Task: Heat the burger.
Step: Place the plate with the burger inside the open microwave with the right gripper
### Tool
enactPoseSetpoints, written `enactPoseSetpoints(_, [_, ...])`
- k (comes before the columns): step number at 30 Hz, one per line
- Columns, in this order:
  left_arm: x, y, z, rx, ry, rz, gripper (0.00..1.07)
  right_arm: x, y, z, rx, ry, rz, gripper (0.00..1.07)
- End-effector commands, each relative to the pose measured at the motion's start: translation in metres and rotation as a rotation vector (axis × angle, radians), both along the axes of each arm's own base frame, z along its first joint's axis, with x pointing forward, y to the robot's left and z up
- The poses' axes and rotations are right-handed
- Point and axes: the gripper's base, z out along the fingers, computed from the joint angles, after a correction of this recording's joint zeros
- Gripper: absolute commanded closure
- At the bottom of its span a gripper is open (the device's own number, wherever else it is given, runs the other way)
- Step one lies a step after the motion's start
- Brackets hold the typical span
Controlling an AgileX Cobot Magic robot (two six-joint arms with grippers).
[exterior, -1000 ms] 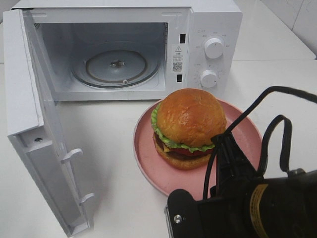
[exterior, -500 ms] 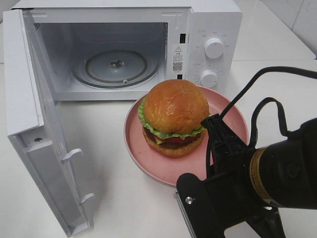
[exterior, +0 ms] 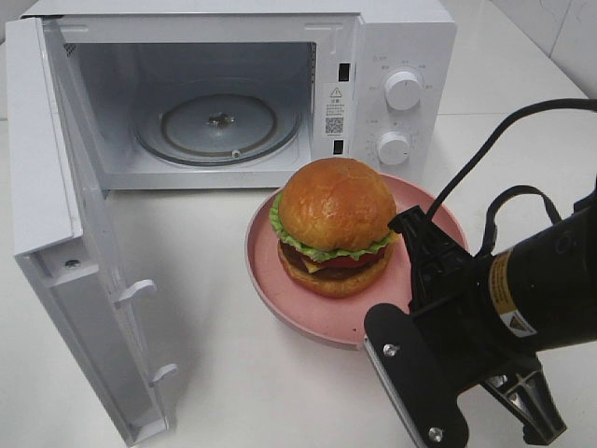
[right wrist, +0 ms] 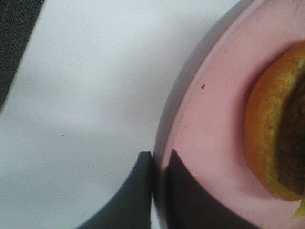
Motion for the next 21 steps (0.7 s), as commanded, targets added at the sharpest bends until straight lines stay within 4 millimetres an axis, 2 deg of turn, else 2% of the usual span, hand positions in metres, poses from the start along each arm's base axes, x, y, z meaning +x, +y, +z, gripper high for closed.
enactPoseSetpoints(1, [-0.002, 0.000, 0.000, -0.006, -0.027, -0.007, 0.09, 0.009, 0.000, 0.006, 0.055, -0.035, 0.057, 1.07])
enactPoseSetpoints(9, [-0.002, 0.000, 0.000, -0.006, -0.027, -0.007, 0.09, 0.019, 0.003, 0.016, 0.102, -0.054, 0.132, 1.07])
enactPoseSetpoints(21, [-0.002, 0.000, 0.000, -0.006, -0.027, -0.007, 0.09, 0.028, 0.003, 0.021, 0.124, -0.128, 0.191, 1.07])
